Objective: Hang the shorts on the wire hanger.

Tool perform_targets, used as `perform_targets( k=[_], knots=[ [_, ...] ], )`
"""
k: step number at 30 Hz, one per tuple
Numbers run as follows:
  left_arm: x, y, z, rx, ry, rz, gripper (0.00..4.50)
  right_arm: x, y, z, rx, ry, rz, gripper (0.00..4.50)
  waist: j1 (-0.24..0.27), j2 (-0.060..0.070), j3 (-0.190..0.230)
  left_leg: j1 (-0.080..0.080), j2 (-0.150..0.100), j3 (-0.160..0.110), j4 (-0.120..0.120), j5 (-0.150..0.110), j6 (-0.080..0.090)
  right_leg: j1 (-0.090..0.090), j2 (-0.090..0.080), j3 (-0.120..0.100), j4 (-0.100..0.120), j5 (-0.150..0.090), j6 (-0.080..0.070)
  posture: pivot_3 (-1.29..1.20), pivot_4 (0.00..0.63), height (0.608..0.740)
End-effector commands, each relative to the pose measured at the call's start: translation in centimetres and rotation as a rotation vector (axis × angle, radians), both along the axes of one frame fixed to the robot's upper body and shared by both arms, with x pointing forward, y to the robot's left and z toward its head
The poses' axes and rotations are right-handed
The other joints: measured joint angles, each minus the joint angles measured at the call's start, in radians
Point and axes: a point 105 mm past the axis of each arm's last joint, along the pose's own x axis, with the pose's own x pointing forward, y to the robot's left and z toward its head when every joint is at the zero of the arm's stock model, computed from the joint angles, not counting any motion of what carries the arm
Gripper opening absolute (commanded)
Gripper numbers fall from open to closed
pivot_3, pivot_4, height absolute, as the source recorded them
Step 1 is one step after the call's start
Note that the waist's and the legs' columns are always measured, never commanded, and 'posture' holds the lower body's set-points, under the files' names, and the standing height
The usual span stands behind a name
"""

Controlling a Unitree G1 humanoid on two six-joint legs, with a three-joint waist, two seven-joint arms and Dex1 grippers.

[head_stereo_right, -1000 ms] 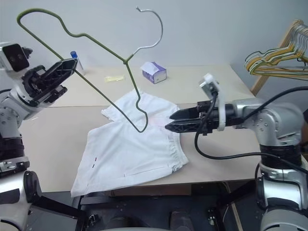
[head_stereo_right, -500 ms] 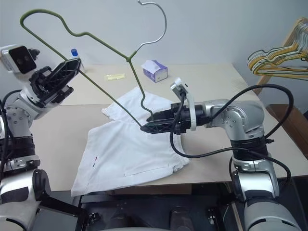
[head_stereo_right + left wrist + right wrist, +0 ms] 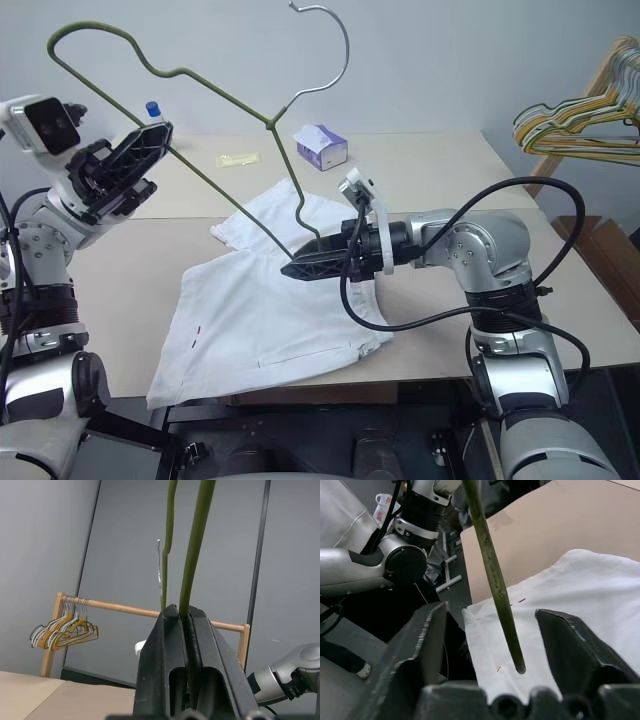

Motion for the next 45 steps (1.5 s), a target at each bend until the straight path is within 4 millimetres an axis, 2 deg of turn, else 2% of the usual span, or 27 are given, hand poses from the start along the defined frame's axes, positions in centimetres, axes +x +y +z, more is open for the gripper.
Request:
perform_targets(
  k=[1, 7, 11, 14, 20, 24, 25, 26, 28, 30, 33, 35, 39, 42, 45],
  knots=[
    [-0.4, 0.1, 0.9, -0.002, -0.062, 0.014, 0.0, 0.2, 0.2, 1.6, 0.032, -0.056, 0.002, 2.13, 0.0, 0.0, 0.0, 0.0, 0.0, 0.0, 0.0, 0.0, 0.0, 0.0, 0.0, 0.0, 0.0, 0.0, 0.0, -0.05, 0.0, 0.74],
    [-0.3, 0.1, 0.8, 0.0, -0.059, 0.018, 0.0, 0.4, 0.3, 1.5, 0.032, -0.063, -0.013, 0.04, 0.0, 0.0, 0.0, 0.0, 0.0, 0.0, 0.0, 0.0, 0.0, 0.0, 0.0, 0.0, 0.0, 0.0, 0.0, -0.06, 0.0, 0.74],
    [0.3, -0.1, 0.3, 0.019, -0.052, 0.059, 0.0, 0.5, 0.4, 1.6, 0.039, -0.074, -0.018, 0.02, -0.001, 0.0, 0.0, 0.0, 0.0, 0.0, 0.0, 0.0, 0.0, 0.0, 0.0, 0.0, 0.0, 0.0, 0.0, -0.06, 0.0, 0.74],
    [0.5, -0.4, -0.4, 0.05, -0.027, 0.067, 0.75, 0.5, 0.5, 1.9, 0.053, -0.079, -0.023, 0.0, -0.001, 0.0, 0.0, 0.0, 0.0, 0.0, 0.0, 0.0, 0.0, 0.0, 0.0, 0.0, 0.0, 0.0, 0.0, -0.06, 0.0, 0.74],
    [1.3, -0.9, -2.5, 0.146, 0.055, 0.104, 2.76, 0.6, 0.3, 3.0, 0.11, -0.099, -0.043, 0.0, -0.001, 0.0, 0.0, 0.0, 0.0, 0.0, 0.0, 0.0, 0.0, 0.0, 0.0, 0.0, 0.0, 0.0, 0.0, -0.07, 0.0, 0.74],
    [1.4, -0.6, -4.7, 0.248, 0.11, 0.142, 4.01, 1.4, -0.6, 3.9, 0.166, -0.087, -0.109, 0.0, -0.003, 0.0, 0.0, 0.0, 0.0, 0.0, 0.0, 0.0, 0.0, 0.0, 0.0, 0.0, 0.001, 0.0, 0.0, -0.08, 0.0, 0.74],
    [1.5, -0.4, -5.3, 0.278, 0.119, 0.163, 4.37, 1.6, -1.0, 4.1, 0.174, -0.082, -0.131, 0.0, -0.004, 0.0, 0.0, 0.0, 0.0, 0.0, 0.0, 0.0, 0.0, 0.0, 0.0, 0.0, 0.001, 0.0, 0.0, -0.08, 0.0, 0.74],
    [1.5, -0.2, -5.9, 0.309, 0.127, 0.187, 4.48, 1.9, -1.7, 4.1, 0.179, -0.069, -0.161, 0.0, -0.005, 0.0, 0.0, 0.0, 0.0, 0.0, 0.0, 0.0, 0.0, 0.0, 0.0, 0.0, 0.001, 0.0, 0.0, -0.08, 0.0, 0.74],
    [2.2, 0.4, -7.4, 0.41, 0.14, 0.283, 4.48, 2.2, -3.2, 3.9, 0.176, -0.032, -0.219, 0.0, -0.003, 0.0, 0.0, 0.0, 0.0, 0.0, 0.0, 0.0, 0.0, 0.0, 0.0, 0.0, 0.001, 0.0, 0.0, -0.07, 0.0, 0.74],
    [2.0, 0.8, -8.5, 0.519, 0.095, 0.338, 4.48, 2.2, -6.0, 2.6, 0.123, 0.037, -0.303, 0.0, 0.003, 0.0, 0.0, 0.0, 0.0, 0.0, 0.0, 0.0, 0.0, 0.0, 0.0, 0.0, 0.0, 0.0, 0.0, -0.07, 0.0, 0.74],
    [1.4, 0.8, -9.0, 0.584, 0.063, 0.335, 4.48, 1.7, -8.4, 1.4, 0.075, 0.105, -0.366, 0.0, 0.011, 0.0, 0.0, -0.001, 0.0, 0.0, 0.0, 0.0, 0.0, 0.0, 0.0, 0.0, -0.001, 0.0, 0.0, -0.07, 0.0, 0.74],
    [0.6, 0.1, -10.0, 0.711, 0.007, 0.309, 4.48, 0.4, -11.5, -0.9, -0.031, 0.206, -0.438, 0.0, 0.014, 0.0, 0.0, -0.002, 0.0, 0.0, 0.0, 0.0, 0.0, -0.001, 0.0, 0.0, -0.001, 0.0, 0.0, -0.07, 0.0, 0.74],
    [-0.6, -0.8, -11.0, 0.84, -0.087, 0.251, 4.48, -2.7, -15.3, -3.6, -0.139, 0.404, -0.478, 0.0, 0.02, 0.001, 0.0, -0.001, 0.0, 0.001, -0.001, -0.001, 0.001, -0.001, 0.0, 0.0, -0.002, 0.0, 0.0, -0.09, 0.0, 0.74],
    [-1.1, -1.2, -11.1, 0.87, -0.132, 0.23, 4.48, -4.7, -17.0, -4.7, -0.148, 0.56, -0.483, 0.0, 0.016, 0.001, 0.0, 0.0, 0.0, 0.001, 0.0, -0.001, 0.001, 0.0, 0.0, 0.001, -0.001, 0.0, 0.0, -0.1, 0.0, 0.74],
    [-1.3, -1.8, -11.3, 0.892, -0.165, 0.209, 4.48, -6.2, -18.9, -6.7, -0.188, 0.68, -0.526, 0.0, 0.006, 0.001, 0.0, 0.003, 0.0, 0.001, 0.0, -0.001, 0.001, 0.002, 0.0, 0.002, -0.001, 0.0, -0.001, -0.11, 0.0, 0.74]
  ],
)
